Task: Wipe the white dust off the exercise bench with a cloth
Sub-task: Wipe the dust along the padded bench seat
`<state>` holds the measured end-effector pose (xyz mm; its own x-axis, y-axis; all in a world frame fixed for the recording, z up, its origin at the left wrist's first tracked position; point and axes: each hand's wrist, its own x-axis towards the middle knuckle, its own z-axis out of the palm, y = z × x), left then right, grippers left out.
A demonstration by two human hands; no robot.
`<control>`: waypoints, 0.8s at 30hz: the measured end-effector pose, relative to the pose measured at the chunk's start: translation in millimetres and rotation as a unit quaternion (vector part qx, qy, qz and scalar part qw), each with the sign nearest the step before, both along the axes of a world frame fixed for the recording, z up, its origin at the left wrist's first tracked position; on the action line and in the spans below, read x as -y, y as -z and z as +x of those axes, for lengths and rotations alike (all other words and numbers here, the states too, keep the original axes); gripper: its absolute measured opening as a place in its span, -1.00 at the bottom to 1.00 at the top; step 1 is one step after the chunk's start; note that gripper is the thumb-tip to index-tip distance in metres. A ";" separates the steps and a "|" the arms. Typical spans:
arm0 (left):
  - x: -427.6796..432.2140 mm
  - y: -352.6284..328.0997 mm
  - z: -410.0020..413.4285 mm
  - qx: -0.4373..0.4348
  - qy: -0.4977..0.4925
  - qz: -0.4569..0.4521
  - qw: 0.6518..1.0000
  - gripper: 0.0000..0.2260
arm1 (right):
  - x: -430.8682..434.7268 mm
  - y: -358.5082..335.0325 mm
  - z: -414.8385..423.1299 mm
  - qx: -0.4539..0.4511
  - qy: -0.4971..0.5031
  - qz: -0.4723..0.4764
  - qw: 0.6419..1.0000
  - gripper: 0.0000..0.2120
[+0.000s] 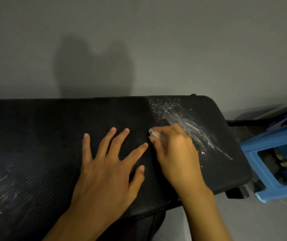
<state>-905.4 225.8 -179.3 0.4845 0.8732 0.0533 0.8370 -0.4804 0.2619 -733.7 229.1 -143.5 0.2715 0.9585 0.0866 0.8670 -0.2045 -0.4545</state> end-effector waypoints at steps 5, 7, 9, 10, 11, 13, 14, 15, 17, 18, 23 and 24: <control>-0.2 0.2 0.8 -0.005 0.001 0.000 1.000 -0.53 | -21.3 -2.8 18.9 0.056 0.029 -0.028 0.998 -0.78; 0.2 -0.4 0.3 -0.006 0.000 -0.003 1.000 -0.53 | -34.7 -4.6 16.3 0.076 0.036 -0.013 0.996 -0.76; -0.4 -0.5 -0.3 -0.007 -0.001 -0.006 1.000 -0.53 | -31.0 -2.4 10.2 0.073 0.018 -0.016 0.997 -0.76; -0.5 -0.1 -0.1 -0.008 0.000 -0.005 1.000 -0.53 | -23.4 -1.4 8.5 0.058 0.005 -0.020 0.998 -0.77; -0.5 0.4 0.1 -0.008 0.000 -0.004 1.000 -0.53 | -15.5 -1.4 8.5 0.038 -0.003 -0.021 0.999 -0.78; -0.2 0.8 -0.1 -0.008 0.000 -0.002 1.000 -0.53 | -9.8 -4.4 14.3 0.015 -0.003 -0.026 1.000 -0.81; -0.1 1.1 -0.2 -0.008 0.000 -0.002 1.000 -0.53 | -15.1 -4.6 18.8 0.023 0.005 -0.028 0.999 -0.81; -0.1 1.2 -0.2 -0.007 0.001 -0.001 1.000 -0.53 | -23.8 -4.1 22.2 0.041 0.016 -0.024 0.999 -0.80; -0.5 1.5 -0.2 -0.006 0.002 -0.001 1.000 -0.53 | -43.5 -3.6 24.0 0.071 0.039 -0.007 0.997 -0.77; -0.3 1.6 -0.1 -0.005 0.002 -0.002 1.000 -0.54 | -48.7 -3.6 22.0 0.079 0.047 0.000 0.996 -0.76; -0.8 1.5 0.5 0.011 -0.001 -0.004 1.000 -0.54 | -19.5 1.7 17.5 0.010 -0.009 0.002 1.000 -0.82; -0.7 1.3 0.4 0.013 -0.004 -0.005 1.000 -0.54 | -15.3 1.0 21.0 -0.003 -0.007 -0.002 1.000 -0.83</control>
